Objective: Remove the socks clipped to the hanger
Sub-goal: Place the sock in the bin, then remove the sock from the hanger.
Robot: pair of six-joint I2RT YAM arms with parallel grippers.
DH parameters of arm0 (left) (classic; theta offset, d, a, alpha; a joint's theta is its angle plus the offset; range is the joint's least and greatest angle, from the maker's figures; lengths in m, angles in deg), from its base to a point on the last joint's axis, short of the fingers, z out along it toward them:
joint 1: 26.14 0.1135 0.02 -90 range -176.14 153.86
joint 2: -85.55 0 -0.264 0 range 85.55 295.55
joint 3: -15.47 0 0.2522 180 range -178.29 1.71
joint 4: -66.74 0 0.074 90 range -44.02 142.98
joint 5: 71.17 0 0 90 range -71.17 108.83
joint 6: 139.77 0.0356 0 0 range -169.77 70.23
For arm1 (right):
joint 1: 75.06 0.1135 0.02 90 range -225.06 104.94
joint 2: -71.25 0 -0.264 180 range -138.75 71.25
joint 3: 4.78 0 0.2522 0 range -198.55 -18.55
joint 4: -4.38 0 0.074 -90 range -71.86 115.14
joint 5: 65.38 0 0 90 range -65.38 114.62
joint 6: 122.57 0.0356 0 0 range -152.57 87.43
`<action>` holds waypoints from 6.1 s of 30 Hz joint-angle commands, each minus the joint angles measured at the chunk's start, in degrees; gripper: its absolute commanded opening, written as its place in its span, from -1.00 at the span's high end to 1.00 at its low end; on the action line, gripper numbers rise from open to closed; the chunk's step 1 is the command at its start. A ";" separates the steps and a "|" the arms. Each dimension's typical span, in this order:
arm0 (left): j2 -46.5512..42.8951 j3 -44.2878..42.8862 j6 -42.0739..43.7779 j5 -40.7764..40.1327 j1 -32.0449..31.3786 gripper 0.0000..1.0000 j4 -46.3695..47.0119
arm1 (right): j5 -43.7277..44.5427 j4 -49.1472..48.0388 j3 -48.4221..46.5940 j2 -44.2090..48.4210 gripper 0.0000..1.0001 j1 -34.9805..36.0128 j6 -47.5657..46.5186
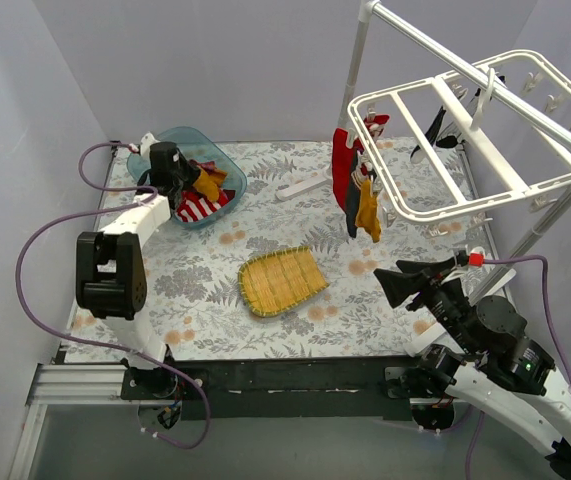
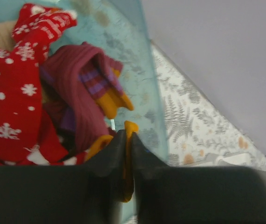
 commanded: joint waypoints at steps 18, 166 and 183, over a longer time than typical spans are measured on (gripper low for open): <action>-1.88 -9.41 6.23 -0.35 3.79 -0.96 -5.97 | 0.07 -0.73 -1.43 0.69 -0.46 -0.03 2.07; -15.24 -19.96 26.62 -20.83 -63.00 0.29 -7.56 | -20.76 -51.53 2.88 -30.43 0.97 -11.28 -5.84; -19.20 -20.49 25.83 -22.68 -64.94 0.28 -8.87 | -19.44 -51.00 1.47 -31.66 0.97 -11.28 -5.31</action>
